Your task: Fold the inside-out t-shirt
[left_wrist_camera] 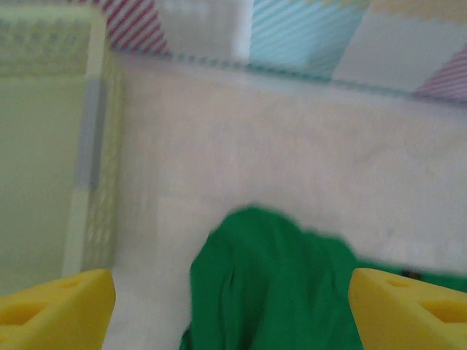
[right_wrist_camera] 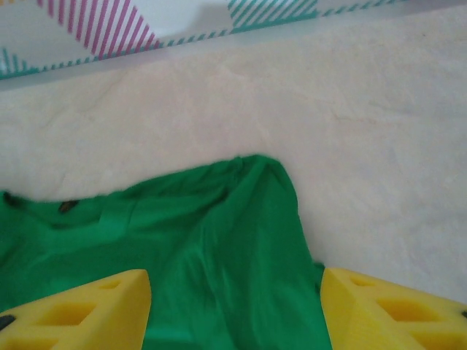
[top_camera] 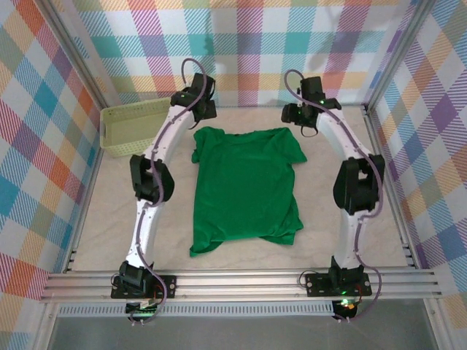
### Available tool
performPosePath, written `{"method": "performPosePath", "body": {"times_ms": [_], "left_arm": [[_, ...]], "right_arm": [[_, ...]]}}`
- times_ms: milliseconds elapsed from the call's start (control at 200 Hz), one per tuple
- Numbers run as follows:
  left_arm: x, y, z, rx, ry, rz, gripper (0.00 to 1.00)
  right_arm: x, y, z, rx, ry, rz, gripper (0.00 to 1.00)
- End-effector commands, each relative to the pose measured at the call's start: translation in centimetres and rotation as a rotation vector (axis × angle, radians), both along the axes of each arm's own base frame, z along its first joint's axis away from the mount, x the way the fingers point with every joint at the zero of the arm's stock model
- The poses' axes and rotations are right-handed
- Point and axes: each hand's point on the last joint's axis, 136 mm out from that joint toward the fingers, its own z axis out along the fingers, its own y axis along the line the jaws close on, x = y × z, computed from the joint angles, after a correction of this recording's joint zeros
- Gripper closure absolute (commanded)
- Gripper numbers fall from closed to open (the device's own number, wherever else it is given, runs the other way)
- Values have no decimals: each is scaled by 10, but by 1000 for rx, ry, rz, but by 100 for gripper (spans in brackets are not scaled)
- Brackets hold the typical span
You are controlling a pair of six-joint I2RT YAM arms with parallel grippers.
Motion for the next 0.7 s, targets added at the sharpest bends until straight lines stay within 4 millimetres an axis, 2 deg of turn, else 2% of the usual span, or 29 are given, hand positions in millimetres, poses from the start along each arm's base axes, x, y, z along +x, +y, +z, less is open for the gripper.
{"method": "performPosePath", "body": {"times_ms": [0,60,135,250,340,385,550,695], "left_arm": [[-54,-8,35,-67,12,-14,16],[-78,-13,32,-101,24,-21,16],[-111,-20,19,-159,54,-28,16],[-159,-33,0,-165,80,-59,16],[-194,-38,-18,-159,105,-74,17],[-212,-40,-34,-167,126,-81,18],[-263,-43,-75,-210,163,-104,21],[-290,-44,-101,-227,187,-123,23]], "right_arm": [[-51,25,20,34,11,61,36],[-79,34,10,43,45,86,36],[-114,39,-3,60,90,97,36],[-170,50,-35,83,192,131,38],[-213,61,-52,49,254,184,39],[-233,65,-58,26,271,208,40],[-298,67,-81,5,353,247,44],[-345,70,-99,-2,425,275,46]]}}
